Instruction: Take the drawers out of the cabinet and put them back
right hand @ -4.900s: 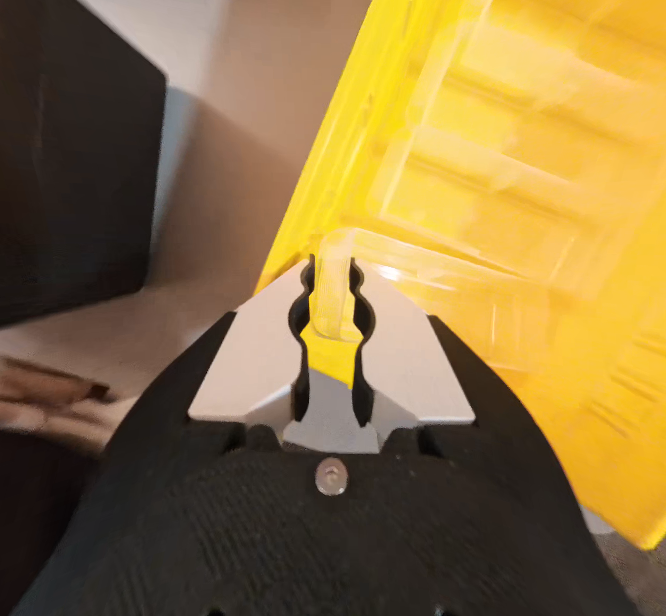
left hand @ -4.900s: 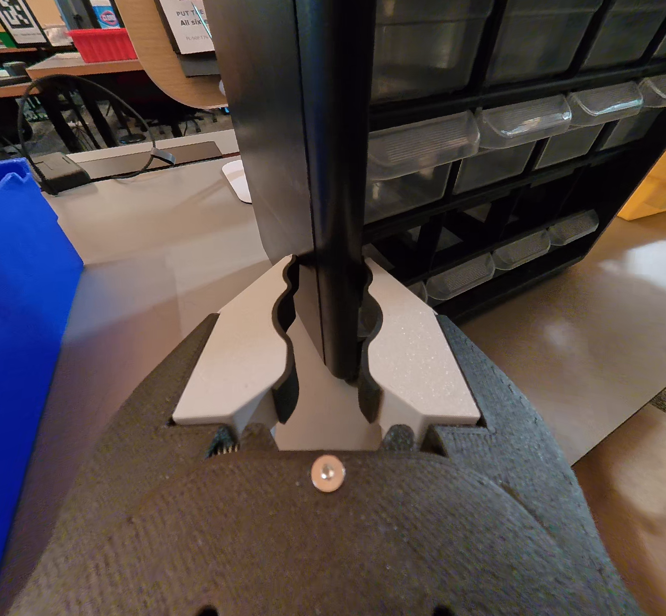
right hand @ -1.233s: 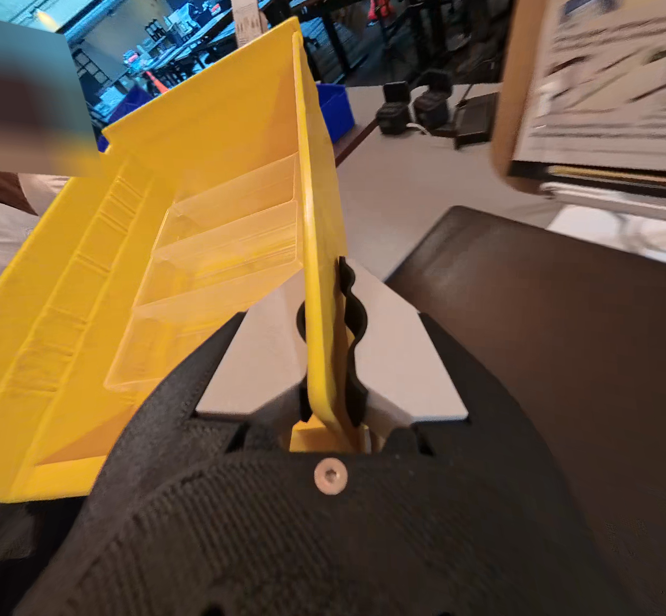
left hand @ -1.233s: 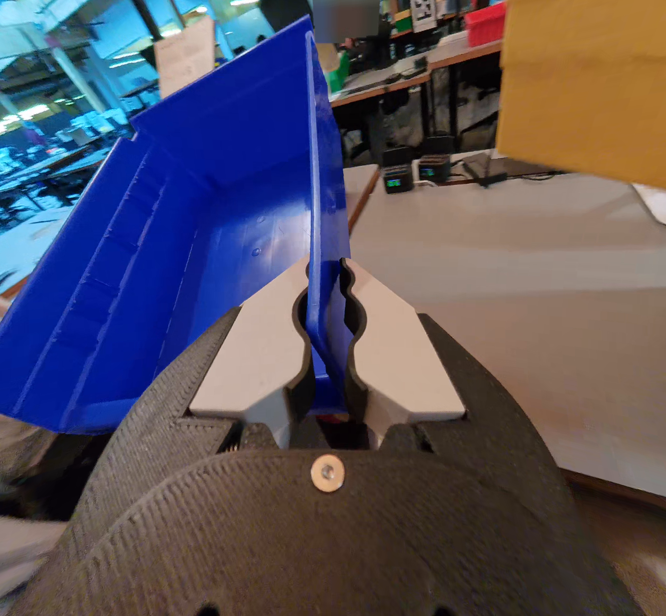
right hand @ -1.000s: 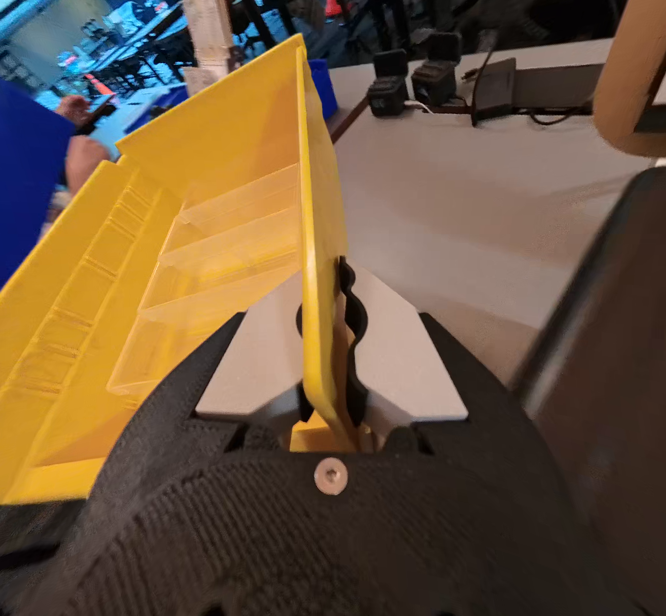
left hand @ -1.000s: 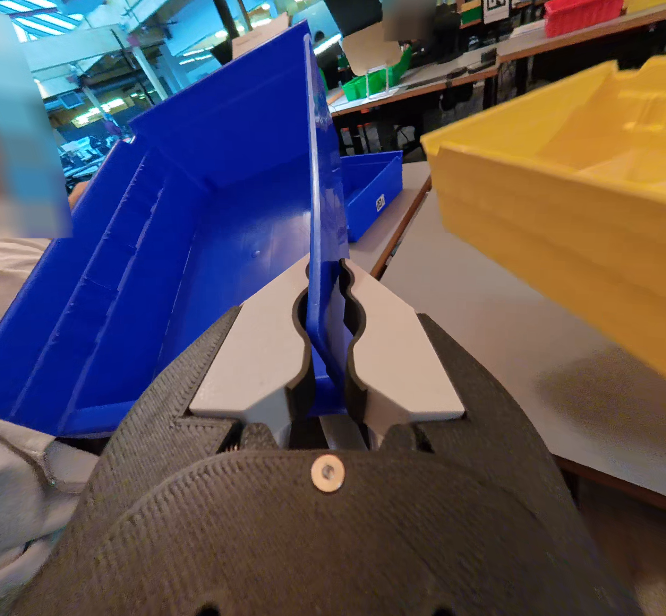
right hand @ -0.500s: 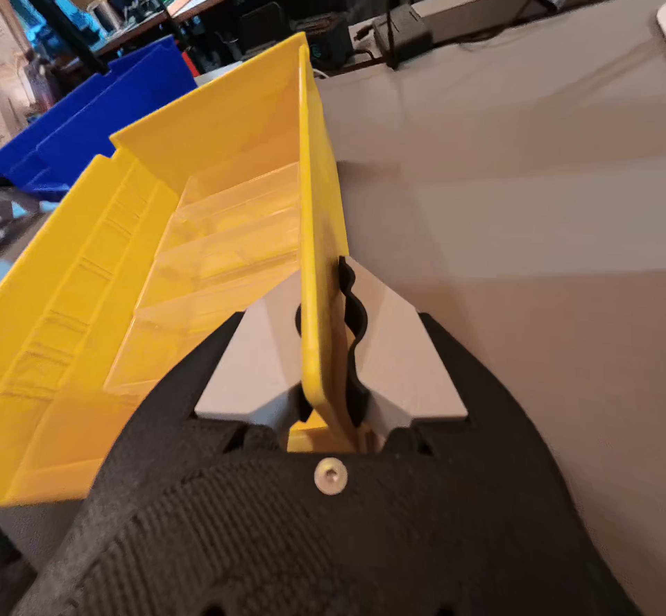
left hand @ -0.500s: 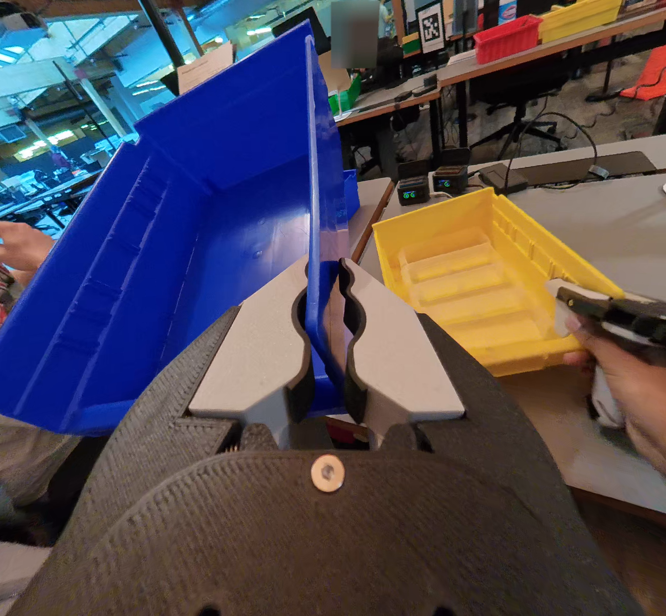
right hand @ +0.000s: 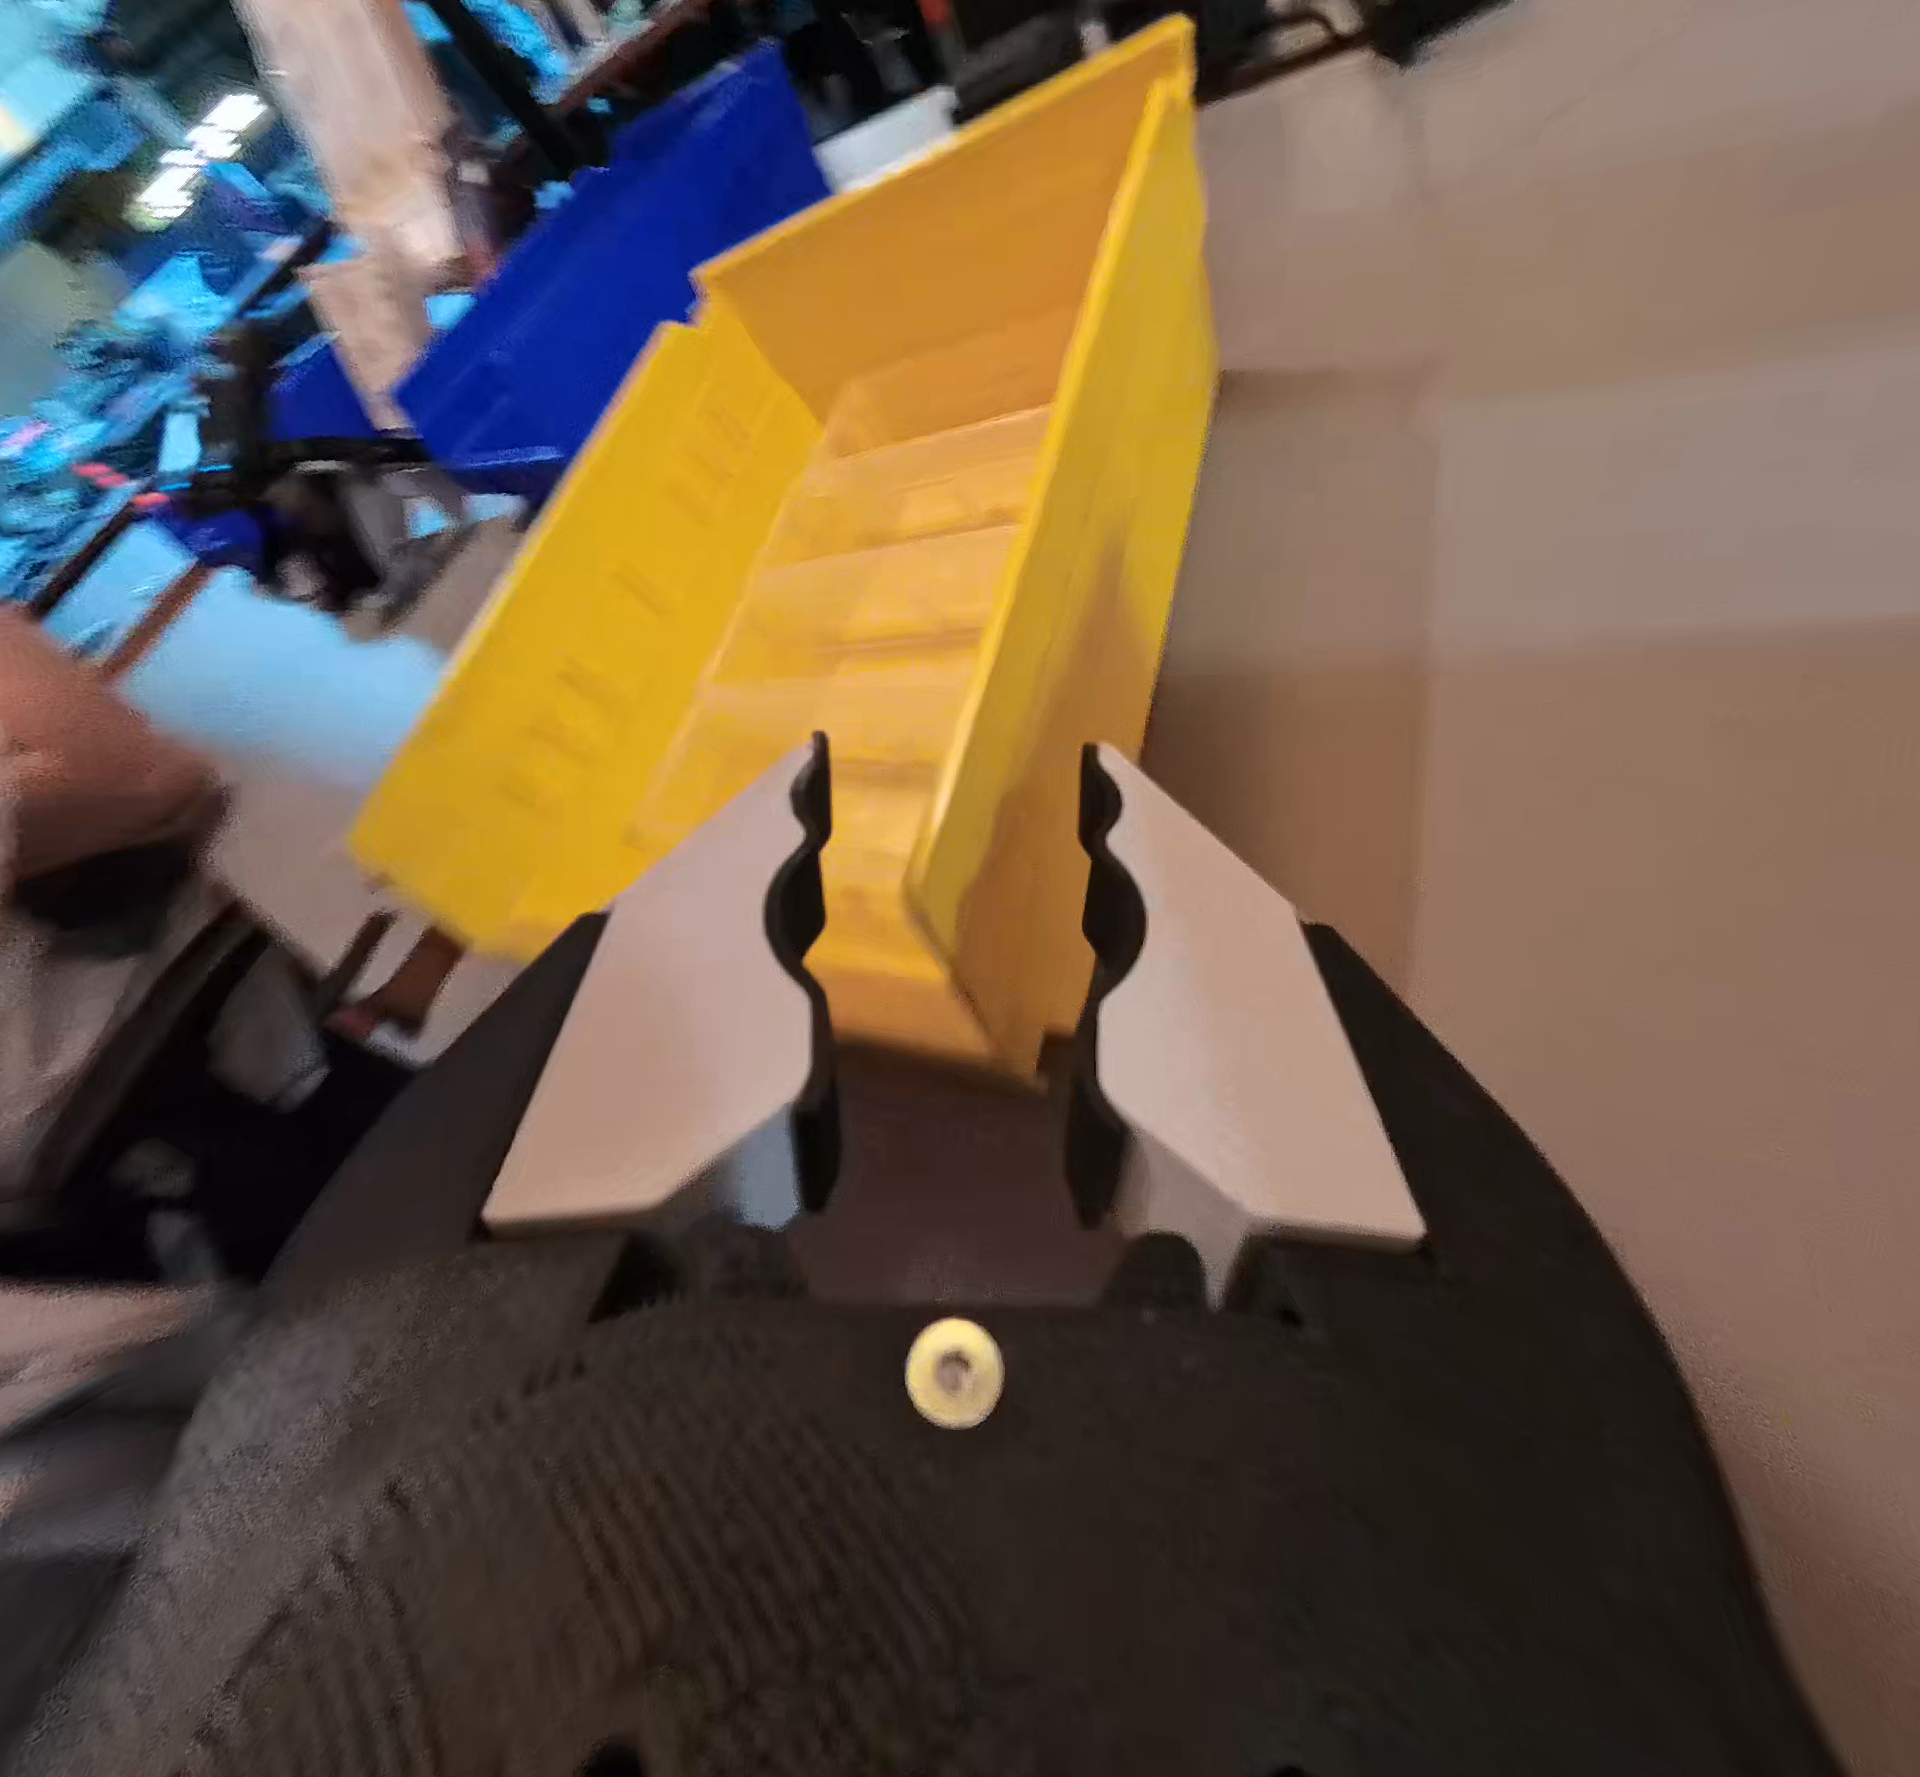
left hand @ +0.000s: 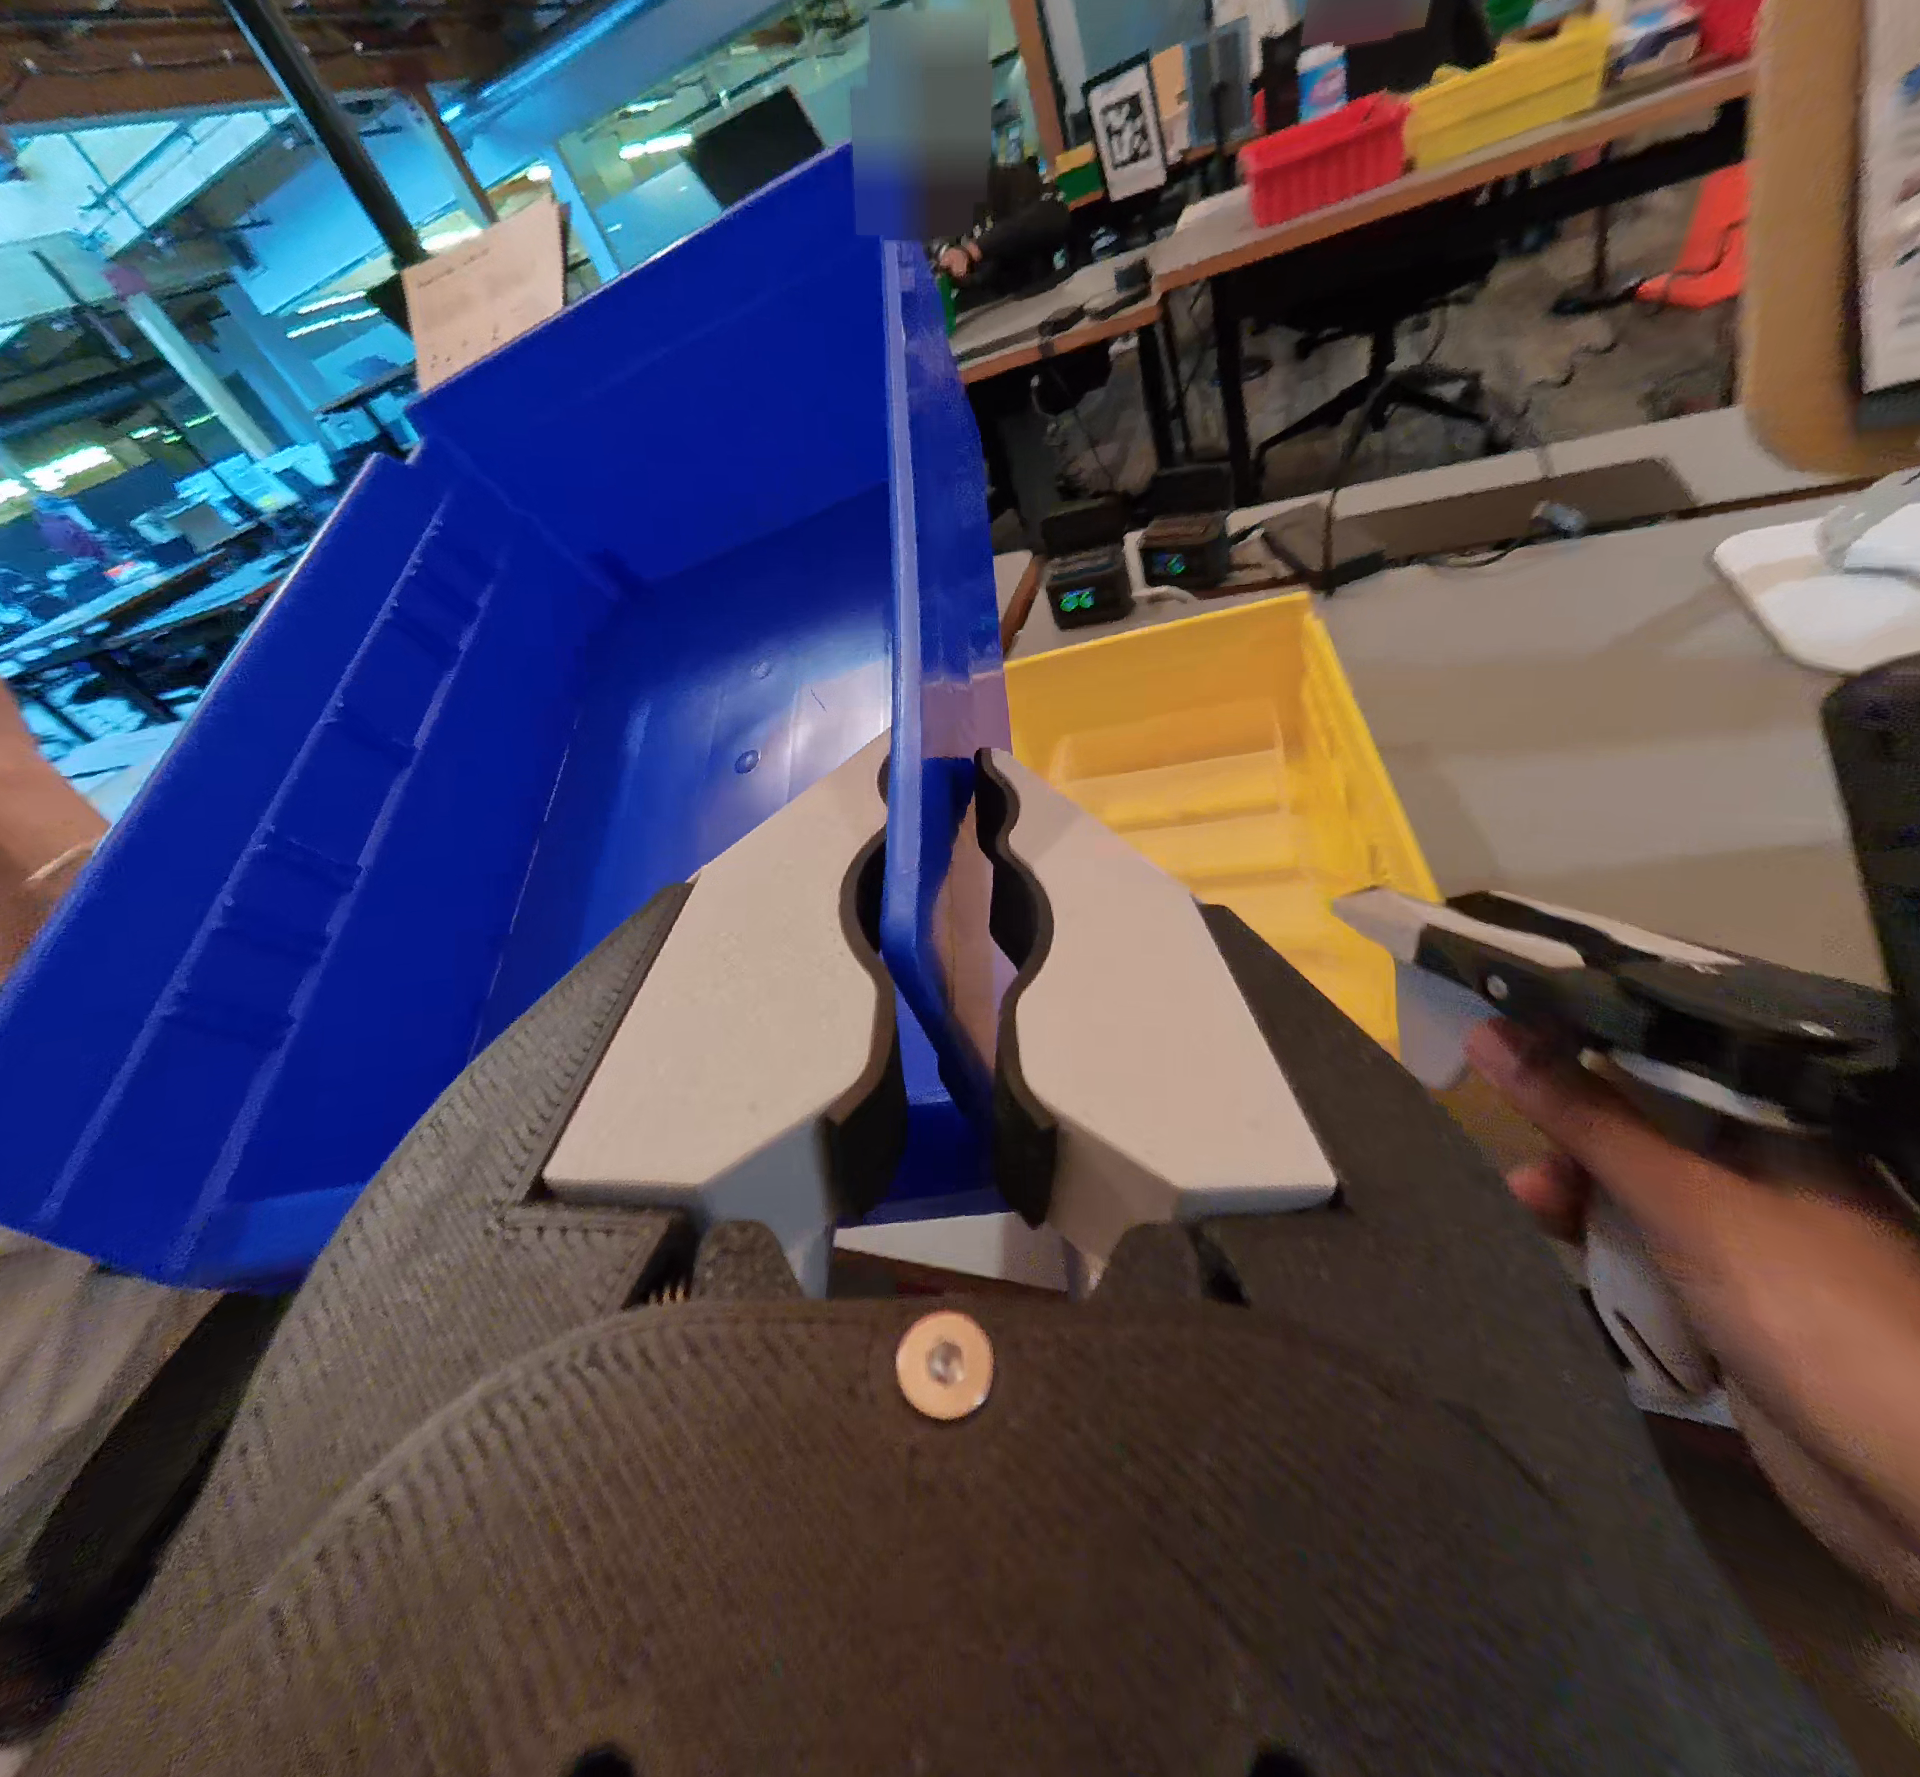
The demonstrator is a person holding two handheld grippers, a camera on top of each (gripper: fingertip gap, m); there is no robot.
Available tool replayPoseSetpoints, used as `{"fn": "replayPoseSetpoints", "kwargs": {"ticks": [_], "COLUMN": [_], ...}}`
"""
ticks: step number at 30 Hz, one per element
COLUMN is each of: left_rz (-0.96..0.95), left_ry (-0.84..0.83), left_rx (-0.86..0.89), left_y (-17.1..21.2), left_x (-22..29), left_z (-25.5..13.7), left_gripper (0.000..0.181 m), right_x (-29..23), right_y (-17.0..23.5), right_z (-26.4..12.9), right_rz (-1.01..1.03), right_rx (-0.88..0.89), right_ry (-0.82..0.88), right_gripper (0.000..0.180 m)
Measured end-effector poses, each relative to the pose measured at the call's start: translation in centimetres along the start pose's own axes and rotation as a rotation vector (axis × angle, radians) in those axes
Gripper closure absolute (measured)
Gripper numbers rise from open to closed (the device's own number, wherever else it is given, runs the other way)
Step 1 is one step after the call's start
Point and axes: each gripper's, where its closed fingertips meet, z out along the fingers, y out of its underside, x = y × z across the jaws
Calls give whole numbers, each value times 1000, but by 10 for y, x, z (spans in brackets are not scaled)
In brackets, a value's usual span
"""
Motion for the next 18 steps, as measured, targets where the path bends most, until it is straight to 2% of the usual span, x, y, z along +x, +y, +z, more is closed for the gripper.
{"fn": "replayPoseSetpoints", "kwargs": {"ticks": [2,6,9,11,13,18], "left_rz": [-23,-11,2,2,-22,22], "left_ry": [49,190,321,437,559,870], "left_rx": [31,48,82,147,228,390], "left_y": [-11,-27,-50,-74,-104,-179], "left_x": [10,48,90,121,155,264], "left_z": [-7,-18,-38,-61,-90,-161], "left_gripper": [176,178,179,178,178,178], "right_x": [-16,-35,-6,35,95,267], "right_y": [-13,-50,-79,-98,-121,-160], "right_z": [-44,-161,-243,-289,-327,-416], "right_rz": [-22,-164,-268,-326,-331,-144], "right_rx": [11,70,148,211,288,413], "right_ry": [-128,-365,-392,-347,-231,55], "right_gripper": [128,124,128,132,138,137]}}
